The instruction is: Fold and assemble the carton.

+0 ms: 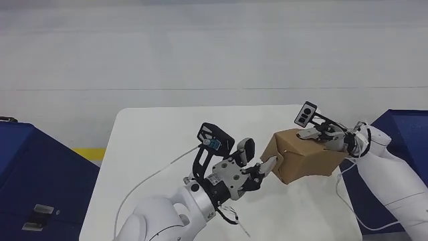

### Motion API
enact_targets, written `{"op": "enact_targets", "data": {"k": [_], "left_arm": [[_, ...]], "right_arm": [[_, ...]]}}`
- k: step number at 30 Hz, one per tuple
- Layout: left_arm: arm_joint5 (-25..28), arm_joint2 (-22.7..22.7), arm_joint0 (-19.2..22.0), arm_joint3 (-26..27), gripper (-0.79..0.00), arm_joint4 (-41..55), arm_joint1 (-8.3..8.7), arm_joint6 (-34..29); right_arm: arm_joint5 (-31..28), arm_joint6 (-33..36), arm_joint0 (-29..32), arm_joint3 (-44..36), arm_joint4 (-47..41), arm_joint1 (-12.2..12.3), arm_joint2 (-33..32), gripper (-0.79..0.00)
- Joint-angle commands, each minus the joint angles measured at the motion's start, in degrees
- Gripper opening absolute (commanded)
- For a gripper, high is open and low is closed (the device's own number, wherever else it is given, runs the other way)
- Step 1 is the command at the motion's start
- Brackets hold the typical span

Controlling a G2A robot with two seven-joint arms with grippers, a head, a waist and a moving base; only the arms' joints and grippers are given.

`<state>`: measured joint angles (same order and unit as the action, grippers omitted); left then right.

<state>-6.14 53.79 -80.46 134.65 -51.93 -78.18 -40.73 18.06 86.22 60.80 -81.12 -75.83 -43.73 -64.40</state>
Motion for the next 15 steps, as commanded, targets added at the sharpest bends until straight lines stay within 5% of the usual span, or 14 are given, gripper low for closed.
{"op": "enact_targets", "data": {"k": [1,15], "left_arm": [[-0.58,-0.65,-0.06,0.00,-0.394,-0.66,-0.01,-0.05],[-2.85,-1.86,2.34,-2.49,-0.394,-1.74,-0.25,-0.52]], "right_arm": [[-0.02,0.02,-0.11,-0.07,0.05,-0.01,0.31,-0.785],[-0.31,0.31,-0.88,0.18,-0.25,0.06,1.93,-0.785]]}}
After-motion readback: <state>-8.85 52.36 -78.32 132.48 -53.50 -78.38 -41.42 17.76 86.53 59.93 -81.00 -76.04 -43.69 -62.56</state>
